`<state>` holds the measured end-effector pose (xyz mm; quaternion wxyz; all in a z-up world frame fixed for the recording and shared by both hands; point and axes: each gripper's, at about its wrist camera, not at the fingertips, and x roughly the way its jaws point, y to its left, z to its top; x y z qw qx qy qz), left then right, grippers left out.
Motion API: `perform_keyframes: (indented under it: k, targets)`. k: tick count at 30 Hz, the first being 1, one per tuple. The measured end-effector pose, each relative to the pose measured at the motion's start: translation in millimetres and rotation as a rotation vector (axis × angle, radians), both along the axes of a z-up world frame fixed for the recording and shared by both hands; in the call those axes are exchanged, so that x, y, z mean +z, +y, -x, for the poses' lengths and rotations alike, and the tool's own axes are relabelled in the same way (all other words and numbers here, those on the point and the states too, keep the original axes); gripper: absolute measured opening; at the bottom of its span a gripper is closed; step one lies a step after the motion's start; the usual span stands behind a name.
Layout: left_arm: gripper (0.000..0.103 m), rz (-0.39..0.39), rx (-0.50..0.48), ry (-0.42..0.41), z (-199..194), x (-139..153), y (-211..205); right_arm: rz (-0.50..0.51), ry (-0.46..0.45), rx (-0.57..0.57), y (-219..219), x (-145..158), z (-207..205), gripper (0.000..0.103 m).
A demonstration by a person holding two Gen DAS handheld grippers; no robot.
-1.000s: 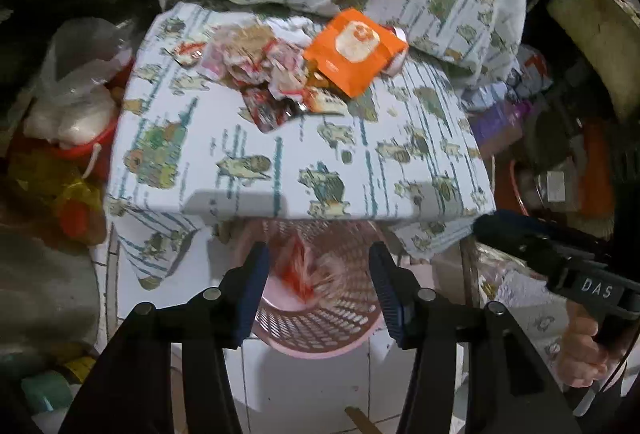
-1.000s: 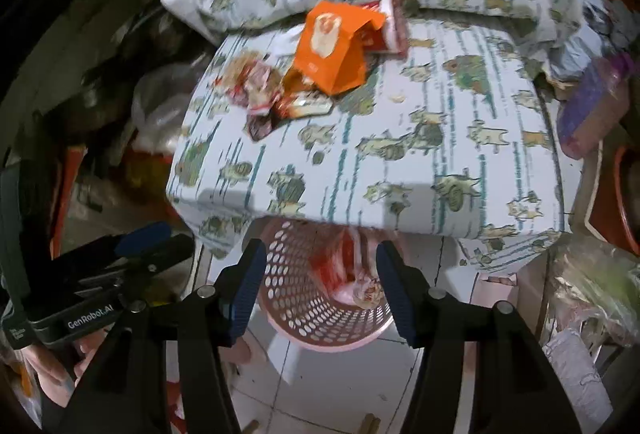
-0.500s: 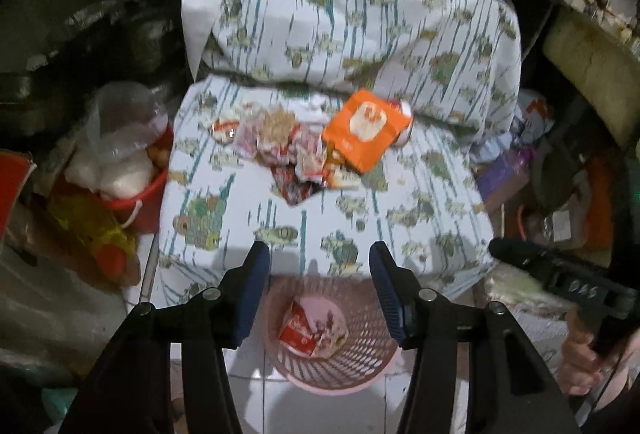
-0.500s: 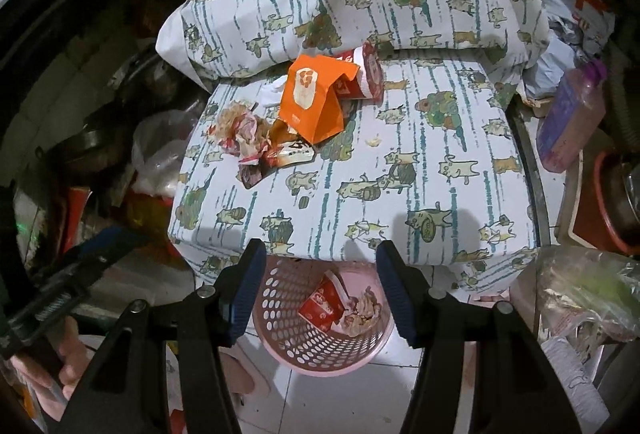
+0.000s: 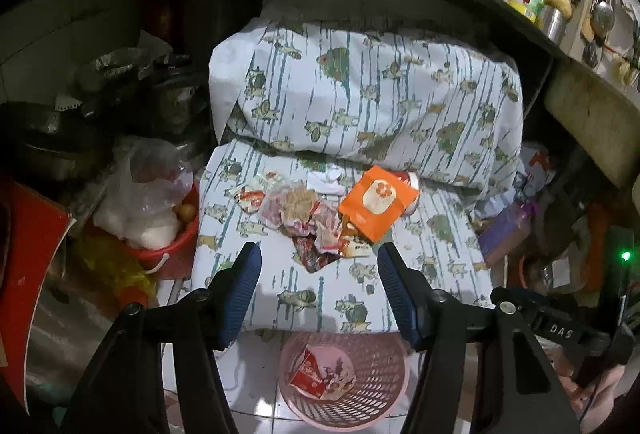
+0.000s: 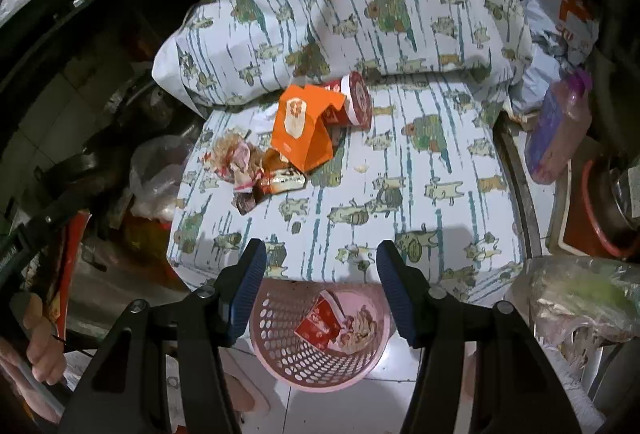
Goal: Collect trash
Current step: 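Reach the right tool to the orange snack box and grasp it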
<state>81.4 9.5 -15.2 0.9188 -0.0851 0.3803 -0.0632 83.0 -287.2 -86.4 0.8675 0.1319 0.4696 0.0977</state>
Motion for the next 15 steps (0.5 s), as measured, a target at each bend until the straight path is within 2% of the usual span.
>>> perform_keyframes:
  k: [2, 7, 11, 15]
  targets:
    - [0.064, -0.002, -0.019, 0.003, -6, 6, 0, 0.008, -0.008, -0.002, 0, 6, -3, 0.057]
    - [0.064, -0.109, -0.032, -0.008, -34, 21, -6, 0.038, -0.07, 0.022, 4, 44, -20, 0.058]
    - [0.064, -0.105, -0.031, -0.039, -51, 30, -6, 0.064, -0.157, 0.013, 9, 78, -41, 0.061]
    - [0.069, -0.07, -0.003, -0.073, -71, 33, -3, 0.057, -0.201, 0.004, 14, 92, -64, 0.063]
